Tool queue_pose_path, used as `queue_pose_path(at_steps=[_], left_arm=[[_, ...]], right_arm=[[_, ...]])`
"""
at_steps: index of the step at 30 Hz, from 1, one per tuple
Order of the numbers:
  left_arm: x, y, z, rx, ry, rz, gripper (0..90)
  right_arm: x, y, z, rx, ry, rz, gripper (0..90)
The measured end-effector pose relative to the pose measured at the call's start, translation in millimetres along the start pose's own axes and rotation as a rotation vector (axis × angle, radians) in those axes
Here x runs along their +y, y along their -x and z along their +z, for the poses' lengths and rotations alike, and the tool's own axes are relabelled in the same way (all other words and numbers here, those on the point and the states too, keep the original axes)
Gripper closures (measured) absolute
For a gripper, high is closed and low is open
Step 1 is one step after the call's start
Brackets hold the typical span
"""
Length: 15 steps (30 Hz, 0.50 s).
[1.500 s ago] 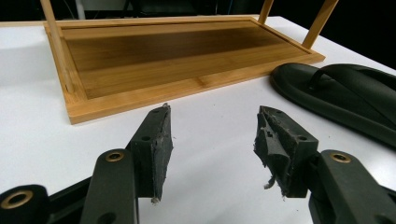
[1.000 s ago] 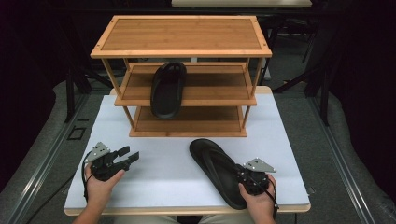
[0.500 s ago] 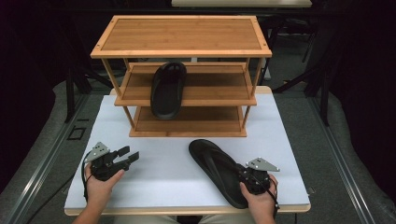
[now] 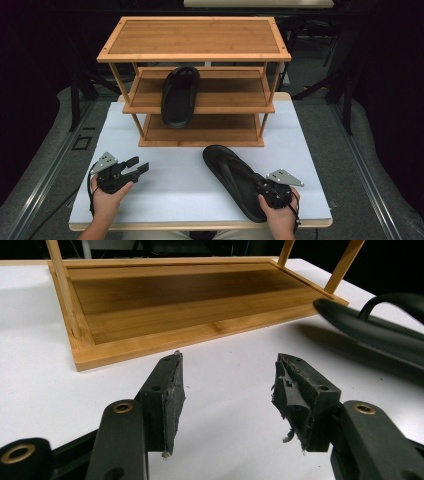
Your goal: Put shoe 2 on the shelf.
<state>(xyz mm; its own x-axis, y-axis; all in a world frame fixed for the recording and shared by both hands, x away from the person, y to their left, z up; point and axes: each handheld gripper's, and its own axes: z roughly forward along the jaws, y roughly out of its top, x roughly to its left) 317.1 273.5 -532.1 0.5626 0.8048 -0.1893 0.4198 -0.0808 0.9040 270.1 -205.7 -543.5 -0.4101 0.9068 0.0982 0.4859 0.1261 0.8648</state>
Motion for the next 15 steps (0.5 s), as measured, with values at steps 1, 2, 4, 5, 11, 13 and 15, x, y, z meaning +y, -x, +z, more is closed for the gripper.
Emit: queue_pose_path(at_steps=[1,2,4,5,11,13,15], left_arm=[[0.0,-0.1,0.0,0.0,0.0,0.0,45.8],[0.1,-0.1,-0.3,0.002,-0.003,0.001,45.8],[0.0,-0.3,-0.3,0.002,-0.003,0.001,45.8],[0.0,-0.4,-0.3,0.002,-0.005,0.002,45.8],[-0.3,-0.3,0.5,-0.001,-0.002,-0.001,45.8],[-0.3,-0.2,0.6,-0.001,-0.003,-0.001,45.8],[-0.4,-0.2,0.6,-0.002,-0.007,-0.001,45.8]], right_arm=[[1.0,0.6,-2.3,-0.01,0.002,-0.001,83.3],[1.6,1.5,-3.9,-0.004,0.019,0.006,83.3],[3.0,3.7,-8.5,-0.009,0.037,0.009,83.2],[3.8,4.6,-10.7,-0.014,0.047,0.012,83.2],[9.2,7.6,-23.6,-0.004,0.124,0.033,83.2],[11.2,7.3,-28.7,-0.003,0.147,0.042,83.2],[13.1,6.8,-32.8,-0.014,0.172,0.045,83.2]])
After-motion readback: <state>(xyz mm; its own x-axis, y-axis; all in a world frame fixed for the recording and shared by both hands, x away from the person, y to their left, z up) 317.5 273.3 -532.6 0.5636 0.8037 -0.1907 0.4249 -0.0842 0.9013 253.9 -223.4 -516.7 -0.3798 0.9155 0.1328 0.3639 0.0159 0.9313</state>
